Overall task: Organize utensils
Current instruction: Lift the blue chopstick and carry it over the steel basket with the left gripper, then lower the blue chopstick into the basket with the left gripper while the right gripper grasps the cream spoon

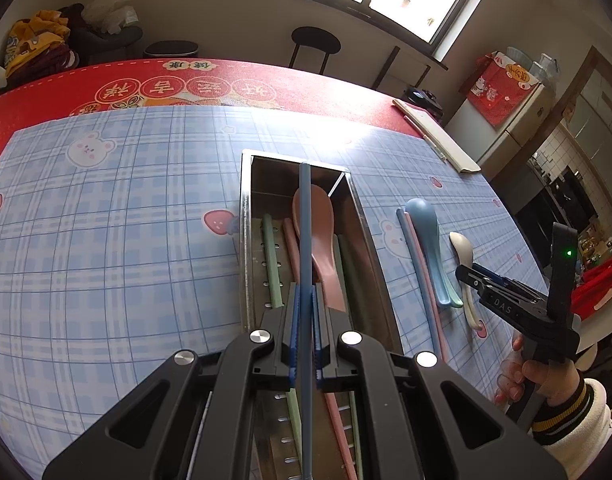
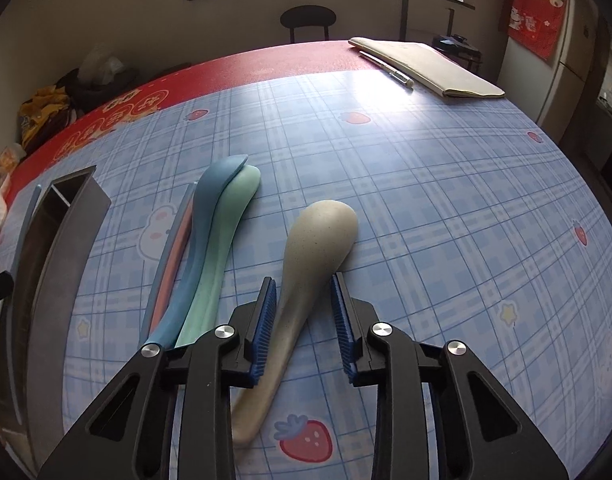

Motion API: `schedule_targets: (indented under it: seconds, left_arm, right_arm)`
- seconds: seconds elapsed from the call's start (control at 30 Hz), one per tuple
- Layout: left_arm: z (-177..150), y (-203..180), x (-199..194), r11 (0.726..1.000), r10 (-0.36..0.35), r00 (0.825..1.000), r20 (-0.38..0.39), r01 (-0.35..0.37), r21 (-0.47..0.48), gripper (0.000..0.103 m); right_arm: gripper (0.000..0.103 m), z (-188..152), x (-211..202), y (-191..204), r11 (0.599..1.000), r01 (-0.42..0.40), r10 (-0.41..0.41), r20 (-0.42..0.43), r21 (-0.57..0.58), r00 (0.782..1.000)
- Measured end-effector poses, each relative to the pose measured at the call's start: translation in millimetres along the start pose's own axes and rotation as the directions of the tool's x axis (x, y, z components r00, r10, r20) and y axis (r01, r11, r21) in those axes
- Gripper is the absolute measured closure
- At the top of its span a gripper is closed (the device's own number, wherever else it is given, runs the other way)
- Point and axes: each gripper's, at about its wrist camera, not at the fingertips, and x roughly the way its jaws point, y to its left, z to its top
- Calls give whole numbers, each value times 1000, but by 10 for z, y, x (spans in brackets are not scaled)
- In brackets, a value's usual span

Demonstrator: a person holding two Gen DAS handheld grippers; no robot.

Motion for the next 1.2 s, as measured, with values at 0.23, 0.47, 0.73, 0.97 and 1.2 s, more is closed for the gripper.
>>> schedule_targets:
  seconds: [0.23,0.47,0.73,0.97,1.2]
  left_arm:
    - [-15,19,-6,1000,-4,1000,-10,4,-4,97]
    - [-24,10,13,1000,2,1000,-19,-2,0,97]
    - [-28,30,39,1000,20,999,-33,-20,1,97]
    - [-32,-14,104,998,51,997,-56,-50,25,97]
    - [-23,-23,126,998,52,997,-56,-51,21,97]
  right_arm:
    - [84,-82,-70,-14,999,-53,52,34,13,998]
    - [84,-107,-140,76,998,-48,51,62,-35,997]
    - [95,-139,-256,46,997,-69,71,111,-23,991]
    - [97,-197,-310,24,992,-122,123,113,-16,986]
    - [96,-176,-286,48,989,-142,145,100,-30,984]
